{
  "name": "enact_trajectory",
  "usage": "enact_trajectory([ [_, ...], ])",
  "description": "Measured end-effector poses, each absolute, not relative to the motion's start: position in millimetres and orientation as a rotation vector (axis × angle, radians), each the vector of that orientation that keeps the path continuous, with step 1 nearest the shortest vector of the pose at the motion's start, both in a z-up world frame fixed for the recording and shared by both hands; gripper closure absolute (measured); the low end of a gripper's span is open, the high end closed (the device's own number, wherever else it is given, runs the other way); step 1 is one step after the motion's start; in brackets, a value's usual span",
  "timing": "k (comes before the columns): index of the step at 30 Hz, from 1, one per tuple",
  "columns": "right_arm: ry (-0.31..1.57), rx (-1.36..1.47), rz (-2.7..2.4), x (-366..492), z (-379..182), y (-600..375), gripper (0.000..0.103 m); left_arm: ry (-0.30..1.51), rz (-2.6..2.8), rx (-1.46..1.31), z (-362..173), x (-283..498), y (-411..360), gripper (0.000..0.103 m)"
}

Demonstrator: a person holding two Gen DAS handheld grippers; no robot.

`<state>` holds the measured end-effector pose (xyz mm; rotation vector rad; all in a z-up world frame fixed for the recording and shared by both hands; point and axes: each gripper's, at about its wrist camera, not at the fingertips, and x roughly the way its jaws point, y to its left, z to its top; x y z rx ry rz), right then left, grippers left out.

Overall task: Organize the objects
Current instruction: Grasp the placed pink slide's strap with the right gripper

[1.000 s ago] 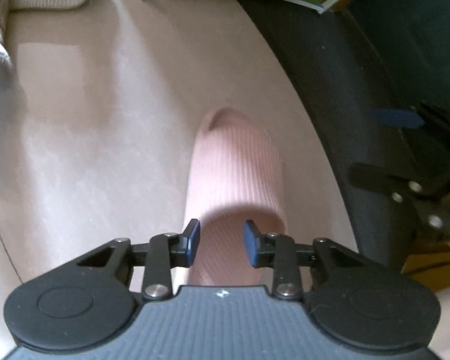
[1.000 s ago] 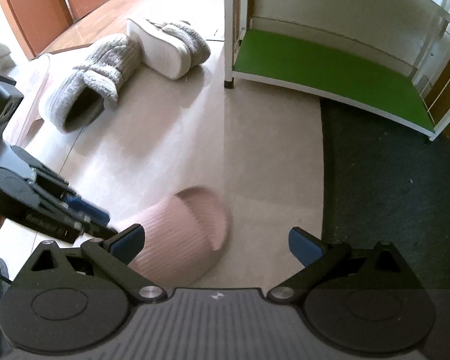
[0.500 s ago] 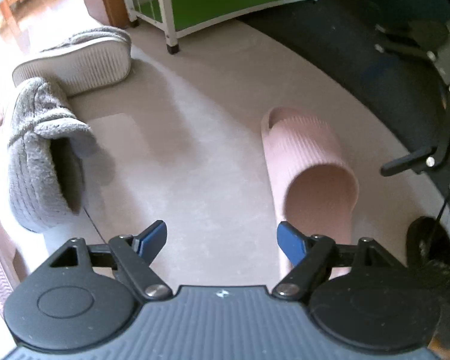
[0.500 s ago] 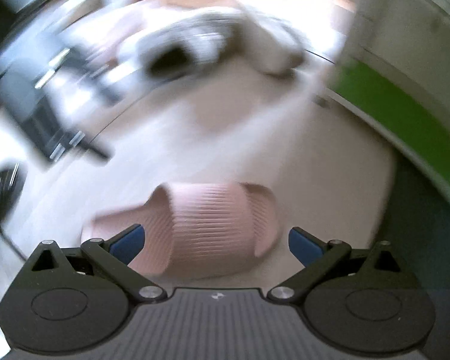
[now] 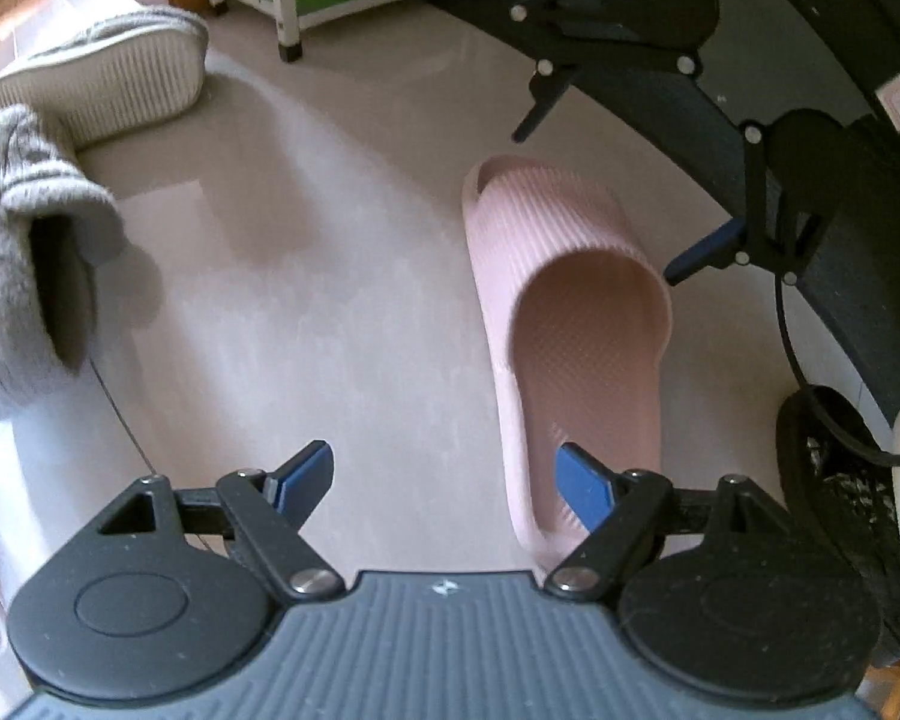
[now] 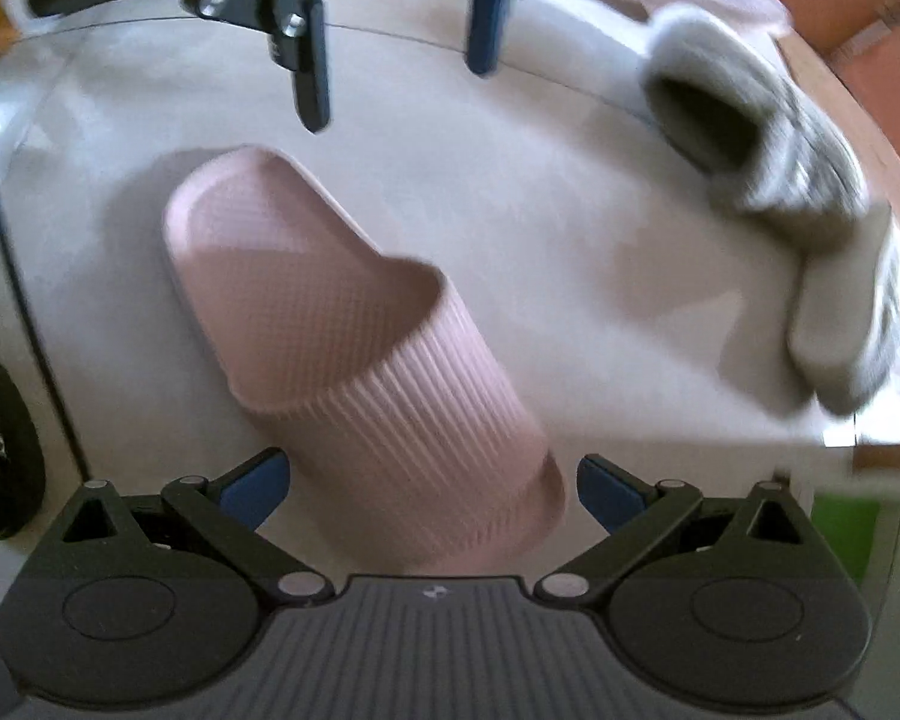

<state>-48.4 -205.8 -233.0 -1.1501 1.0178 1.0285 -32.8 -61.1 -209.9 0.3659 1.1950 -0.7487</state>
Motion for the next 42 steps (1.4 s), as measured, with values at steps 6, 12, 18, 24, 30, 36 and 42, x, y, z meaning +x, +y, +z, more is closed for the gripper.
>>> enact_trajectory([
  [6,0.881,-1.407,1.243,-73,-247,-197,0.0,1.249,-0.781,0.273,-215,-36,-50,0.022],
  [12,0.79,-1.503,1.304,-79,-262,-192,0.001,1.276,-0.784,0.262,-220,-39,-48,0.022],
  [18,0.868,-1.428,1.198,-73,-252,-185,0.01,1.26,-0.774,0.28,-217,-40,-48,0.022],
  [24,1.101,-1.089,0.866,-62,-233,-183,0.01,1.212,-0.726,0.276,-207,-30,-42,0.022],
  [30,1.335,-0.725,0.576,-57,-221,-193,0.01,1.207,-0.67,0.218,-203,-19,-33,0.022],
  [36,1.446,-0.403,0.564,-49,-217,-199,0.0,1.21,-0.652,0.218,-203,-15,-27,0.022],
  [42,1.323,-0.564,0.658,-49,-235,-192,0.0,1.22,-0.639,0.222,-207,-12,-28,0.022],
])
